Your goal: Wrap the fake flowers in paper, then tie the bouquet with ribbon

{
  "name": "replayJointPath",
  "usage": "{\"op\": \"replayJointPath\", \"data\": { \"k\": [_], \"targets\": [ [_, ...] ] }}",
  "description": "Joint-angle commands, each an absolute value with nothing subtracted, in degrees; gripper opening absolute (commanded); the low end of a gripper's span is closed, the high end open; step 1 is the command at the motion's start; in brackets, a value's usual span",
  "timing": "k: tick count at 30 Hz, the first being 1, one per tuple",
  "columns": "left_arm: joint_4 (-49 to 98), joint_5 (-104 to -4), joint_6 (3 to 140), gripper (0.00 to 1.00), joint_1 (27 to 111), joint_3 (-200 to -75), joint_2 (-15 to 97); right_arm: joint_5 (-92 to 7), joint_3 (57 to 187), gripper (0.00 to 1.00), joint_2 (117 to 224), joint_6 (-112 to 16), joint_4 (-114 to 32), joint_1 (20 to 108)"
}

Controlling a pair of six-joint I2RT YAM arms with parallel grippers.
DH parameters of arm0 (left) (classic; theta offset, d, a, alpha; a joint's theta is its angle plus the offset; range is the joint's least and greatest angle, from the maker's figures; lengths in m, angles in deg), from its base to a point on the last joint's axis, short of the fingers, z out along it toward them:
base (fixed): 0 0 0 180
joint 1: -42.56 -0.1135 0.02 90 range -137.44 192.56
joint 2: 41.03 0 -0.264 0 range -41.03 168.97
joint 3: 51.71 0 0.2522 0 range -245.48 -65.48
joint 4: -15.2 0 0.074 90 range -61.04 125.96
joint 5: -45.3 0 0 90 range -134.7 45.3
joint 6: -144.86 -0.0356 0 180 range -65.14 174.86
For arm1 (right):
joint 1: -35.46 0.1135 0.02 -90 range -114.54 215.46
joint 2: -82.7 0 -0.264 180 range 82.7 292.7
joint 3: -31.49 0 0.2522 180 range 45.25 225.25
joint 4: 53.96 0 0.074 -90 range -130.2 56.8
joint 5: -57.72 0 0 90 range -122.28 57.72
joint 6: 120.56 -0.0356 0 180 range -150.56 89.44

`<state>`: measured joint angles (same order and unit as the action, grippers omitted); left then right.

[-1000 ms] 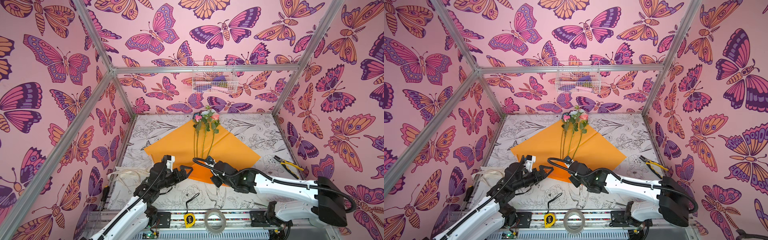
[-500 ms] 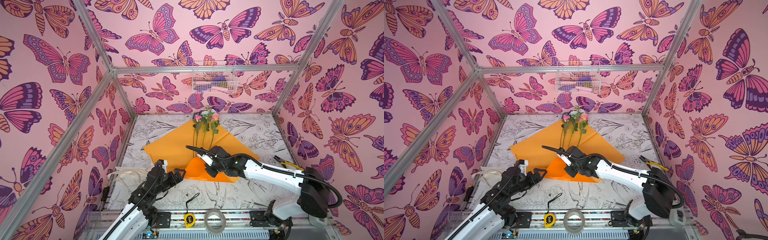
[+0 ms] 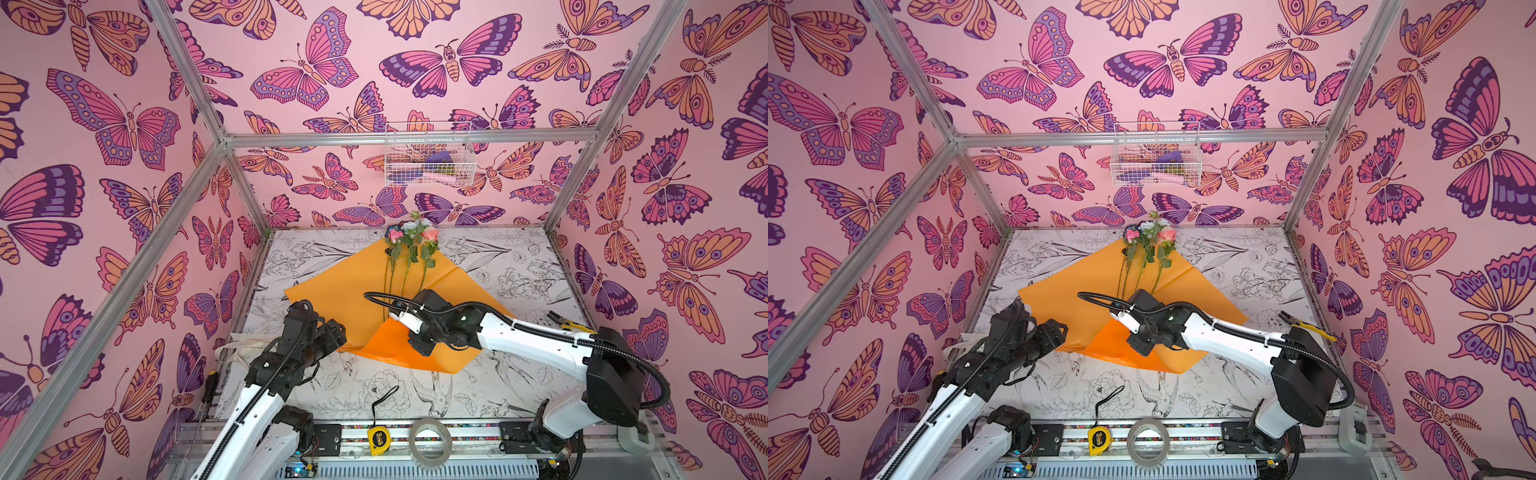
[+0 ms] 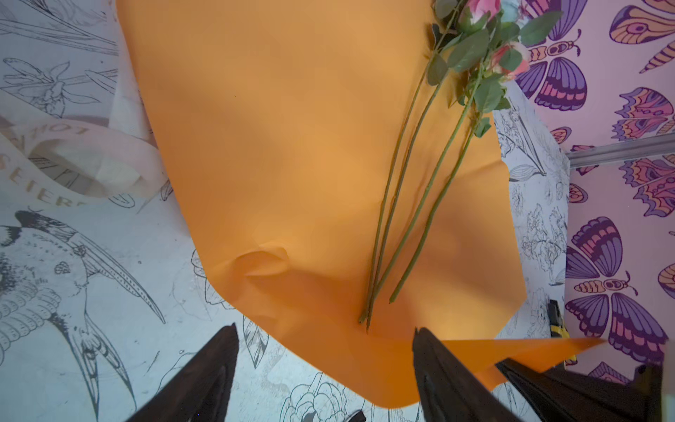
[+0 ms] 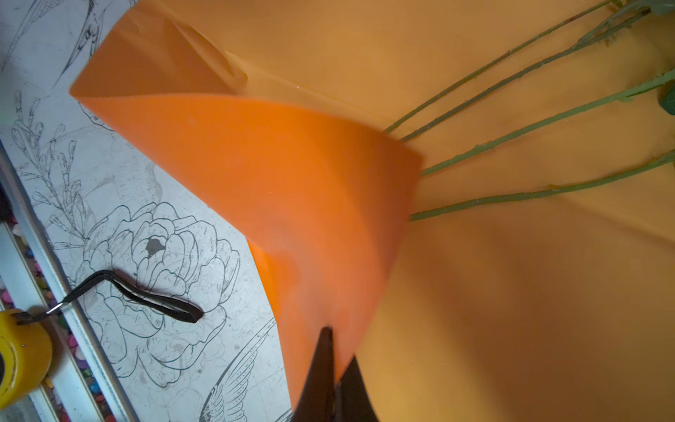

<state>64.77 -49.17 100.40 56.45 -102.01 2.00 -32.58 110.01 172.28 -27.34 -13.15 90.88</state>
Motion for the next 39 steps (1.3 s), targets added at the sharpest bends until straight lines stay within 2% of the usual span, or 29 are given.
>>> {"op": "replayJointPath", "data": {
  "k": [1, 3, 9, 11, 14, 23, 32, 39],
  "targets": [
    [57.8, -57.0, 96.5, 0.71, 51.9, -103.1, 7.8, -34.7, 111.2, 0.0, 171.9, -25.8, -12.3, 90.6],
    [55.2, -61.7, 96.2, 0.69, 49.7, -104.0, 12.8, -34.9, 111.4, 0.0, 171.9, -26.0, -12.3, 90.6],
    [53.6, -70.3, 95.6, 0.49, 47.7, -105.7, 23.2, -35.9, 111.6, 0.0, 172.4, -26.7, -13.4, 90.5],
    [53.6, -71.9, 95.9, 0.46, 47.1, -105.0, 25.3, -35.8, 111.7, 0.0, 172.4, -26.8, -13.5, 90.5],
    [53.7, -74.5, 95.8, 0.34, 45.4, -103.3, 28.2, -35.6, 112.1, 0.0, 172.4, -27.0, -13.6, 90.4],
    [53.2, -74.2, 94.2, 0.29, 43.5, -101.5, 36.8, -35.5, 112.5, 0.0, 173.3, -28.1, -14.7, 89.7],
    [53.4, -72.6, 94.5, 0.18, 39.6, -97.8, 37.0, -35.2, 113.7, 0.0, 175.2, -30.5, -15.0, 88.6],
    [54.5, -69.4, 93.2, 0.22, 38.0, -99.3, 38.0, -34.1, 116.9, 0.0, 178.7, -30.4, -13.2, 88.1]
  ]
}}
